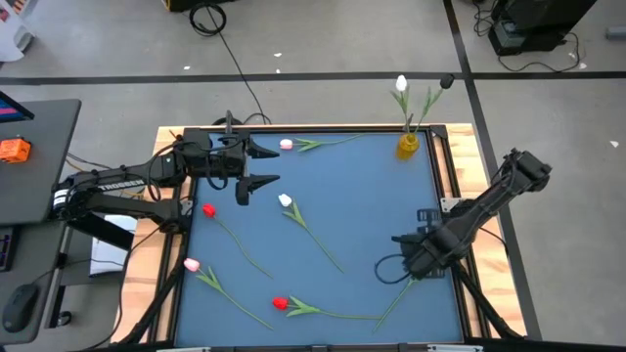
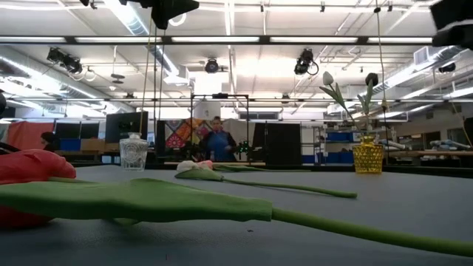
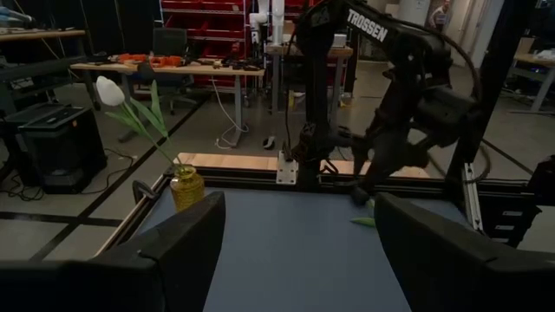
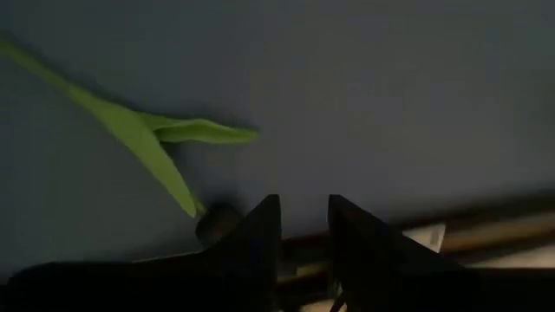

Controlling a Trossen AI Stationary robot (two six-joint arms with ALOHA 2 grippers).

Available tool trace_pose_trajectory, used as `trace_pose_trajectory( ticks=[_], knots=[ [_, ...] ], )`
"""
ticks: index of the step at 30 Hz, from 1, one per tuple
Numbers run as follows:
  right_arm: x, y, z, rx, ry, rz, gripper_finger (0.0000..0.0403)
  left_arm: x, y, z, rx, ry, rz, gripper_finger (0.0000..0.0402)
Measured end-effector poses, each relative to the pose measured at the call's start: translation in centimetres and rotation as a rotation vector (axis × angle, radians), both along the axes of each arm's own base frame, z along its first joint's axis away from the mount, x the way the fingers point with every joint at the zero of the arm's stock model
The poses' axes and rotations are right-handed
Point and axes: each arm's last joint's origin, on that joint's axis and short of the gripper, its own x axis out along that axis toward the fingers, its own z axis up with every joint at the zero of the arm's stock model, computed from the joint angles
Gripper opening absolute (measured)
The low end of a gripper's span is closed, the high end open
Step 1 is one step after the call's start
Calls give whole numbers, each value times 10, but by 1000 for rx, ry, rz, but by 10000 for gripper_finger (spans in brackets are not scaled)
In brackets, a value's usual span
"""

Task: Sort flowers into vase by color
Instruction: Put the black tulip into the yellow vase

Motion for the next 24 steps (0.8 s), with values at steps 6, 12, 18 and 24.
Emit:
trace_pose_trajectory(
  ticks=[6, 12, 18, 24],
  knots=[
    [1, 17, -13, 131, -97, 225, 108, 0, 0, 0, 0, 0, 0, 302],
    [1, 32, -26, 161, -107, 421, 108, 0, 0, 0, 0, 0, 0, 302],
    [1, 41, -30, 180, -116, 547, 133, 0, 0, 0, 0, 0, 0, 302],
    [-3, 48, -45, 291, -124, 621, 181, 0, 0, 0, 0, 0, 0, 302]
  ],
)
